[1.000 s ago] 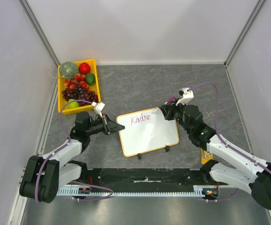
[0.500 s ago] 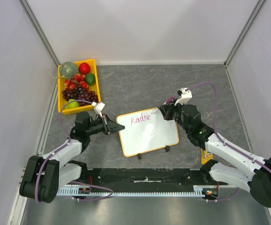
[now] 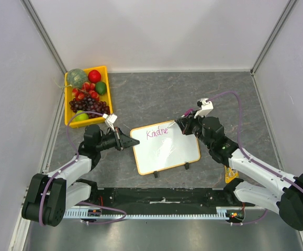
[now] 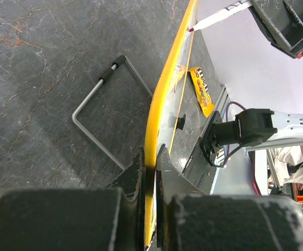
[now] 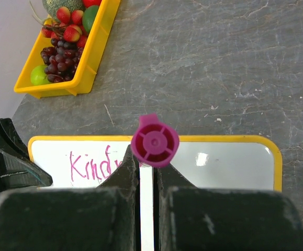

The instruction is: Write a sentence on the whiteboard

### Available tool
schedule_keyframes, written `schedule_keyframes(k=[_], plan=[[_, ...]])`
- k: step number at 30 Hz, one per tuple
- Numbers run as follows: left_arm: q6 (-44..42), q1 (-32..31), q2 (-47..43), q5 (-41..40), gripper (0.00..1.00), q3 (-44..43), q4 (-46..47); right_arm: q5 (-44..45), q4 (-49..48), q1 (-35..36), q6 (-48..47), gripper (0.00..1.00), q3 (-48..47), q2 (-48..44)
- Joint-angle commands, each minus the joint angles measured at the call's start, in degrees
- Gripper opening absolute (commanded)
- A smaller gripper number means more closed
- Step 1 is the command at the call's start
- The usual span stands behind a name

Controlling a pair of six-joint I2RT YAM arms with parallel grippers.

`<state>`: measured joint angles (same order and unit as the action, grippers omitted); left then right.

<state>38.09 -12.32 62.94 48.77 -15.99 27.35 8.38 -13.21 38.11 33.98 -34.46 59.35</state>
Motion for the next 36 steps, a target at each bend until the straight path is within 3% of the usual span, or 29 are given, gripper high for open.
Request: schedule_keyframes(k=[1, 22, 36], plan=[[-5.1, 0.0, 0.6, -4.7, 0.02, 1.3, -4.9, -0.7, -0.2, -0.1, -0.1, 0.00, 1.4, -0.6], [-5.0, 0.1, 0.6, -4.6, 0.02, 1.2, -5.0, 0.1, 3.0, -0.1, -0.6, 0.00, 3.9, -4.3], [-5.0, 0.1, 0.7, -4.7, 0.02, 1.3, -4.9, -2.7, -1.3, -0.1, 1.4, 0.00, 4.0, -2.8]])
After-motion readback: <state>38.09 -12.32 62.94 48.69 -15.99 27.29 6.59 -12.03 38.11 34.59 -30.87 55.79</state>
